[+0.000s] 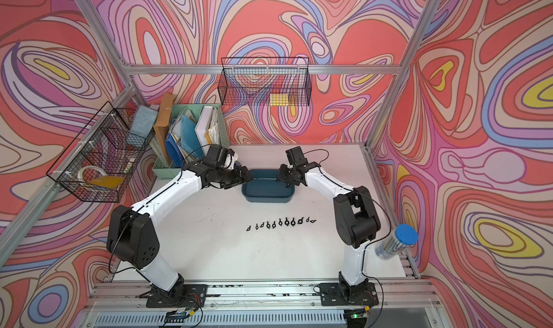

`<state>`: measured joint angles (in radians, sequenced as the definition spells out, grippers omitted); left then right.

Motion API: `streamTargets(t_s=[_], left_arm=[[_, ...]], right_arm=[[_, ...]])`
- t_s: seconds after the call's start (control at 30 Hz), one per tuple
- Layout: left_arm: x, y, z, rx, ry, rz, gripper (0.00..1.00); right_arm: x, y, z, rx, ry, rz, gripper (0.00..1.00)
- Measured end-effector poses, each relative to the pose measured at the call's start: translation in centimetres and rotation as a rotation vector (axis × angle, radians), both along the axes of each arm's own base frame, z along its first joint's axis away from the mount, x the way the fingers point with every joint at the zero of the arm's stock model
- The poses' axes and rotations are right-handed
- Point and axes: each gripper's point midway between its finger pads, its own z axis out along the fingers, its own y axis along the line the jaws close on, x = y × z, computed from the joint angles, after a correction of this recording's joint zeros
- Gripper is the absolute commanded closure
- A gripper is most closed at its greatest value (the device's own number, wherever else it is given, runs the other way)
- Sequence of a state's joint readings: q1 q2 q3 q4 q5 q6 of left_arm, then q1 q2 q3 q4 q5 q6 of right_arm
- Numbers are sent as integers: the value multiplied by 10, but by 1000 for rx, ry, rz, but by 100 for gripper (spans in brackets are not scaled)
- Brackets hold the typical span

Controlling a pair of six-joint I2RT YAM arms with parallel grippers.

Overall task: Take out the wing nut from the storage box
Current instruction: Pick up the wing nut from the storage box.

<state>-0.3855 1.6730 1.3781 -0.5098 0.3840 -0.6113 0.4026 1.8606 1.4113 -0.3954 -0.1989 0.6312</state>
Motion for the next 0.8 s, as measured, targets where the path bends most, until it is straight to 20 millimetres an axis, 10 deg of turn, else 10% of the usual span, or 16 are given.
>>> streamTargets(t_s=[0.8], left_arm=[[-29,-43,29,-153,-146,-100,65]], right_arm=[[-42,53,60,328,-2,65,100]])
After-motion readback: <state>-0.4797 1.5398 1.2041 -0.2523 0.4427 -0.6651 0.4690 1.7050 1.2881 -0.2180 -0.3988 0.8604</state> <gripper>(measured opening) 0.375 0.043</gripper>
